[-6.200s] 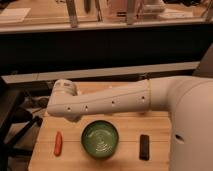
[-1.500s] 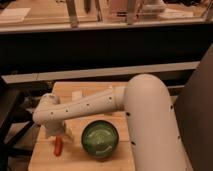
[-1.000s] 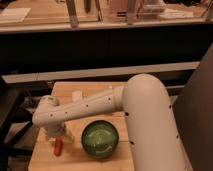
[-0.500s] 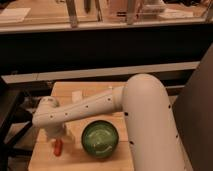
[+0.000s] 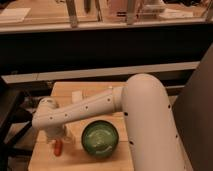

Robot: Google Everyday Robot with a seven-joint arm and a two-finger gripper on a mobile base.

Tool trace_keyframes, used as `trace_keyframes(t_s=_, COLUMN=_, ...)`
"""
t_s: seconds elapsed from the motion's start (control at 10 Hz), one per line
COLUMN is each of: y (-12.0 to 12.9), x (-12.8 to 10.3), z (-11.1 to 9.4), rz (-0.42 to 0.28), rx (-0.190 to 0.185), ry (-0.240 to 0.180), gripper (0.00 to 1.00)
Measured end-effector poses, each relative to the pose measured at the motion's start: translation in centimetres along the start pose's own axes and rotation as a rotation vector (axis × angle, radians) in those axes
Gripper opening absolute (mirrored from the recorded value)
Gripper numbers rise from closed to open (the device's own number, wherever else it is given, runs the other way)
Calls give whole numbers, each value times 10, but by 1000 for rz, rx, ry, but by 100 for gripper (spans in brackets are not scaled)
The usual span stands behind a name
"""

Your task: Place the pepper in the ceramic bowl

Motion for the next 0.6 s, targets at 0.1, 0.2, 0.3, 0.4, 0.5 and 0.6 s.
trace_keyframes(t_s=0.1, y=0, x=0, z=0, rz=-4, rx=-1, ry=1, gripper=80)
trace_keyframes(t_s=0.2, y=1, x=0, z=1, rz=-9, rx=-3, ry=1, gripper=80)
trace_keyframes(t_s=0.3, y=0, x=-1, z=1, rz=-15, rx=-5, ry=2, gripper=80)
trace_keyframes(t_s=0.4, y=0, x=-2, z=2, rz=-22, rx=-7, ry=4, gripper=80)
trace_keyframes(t_s=0.5, y=-1, x=-2, z=3, rz=-27, rx=-9, ry=4, gripper=80)
trace_keyframes(t_s=0.6, y=-1, x=-3, z=3, rz=-29, rx=-9, ry=4, gripper=80)
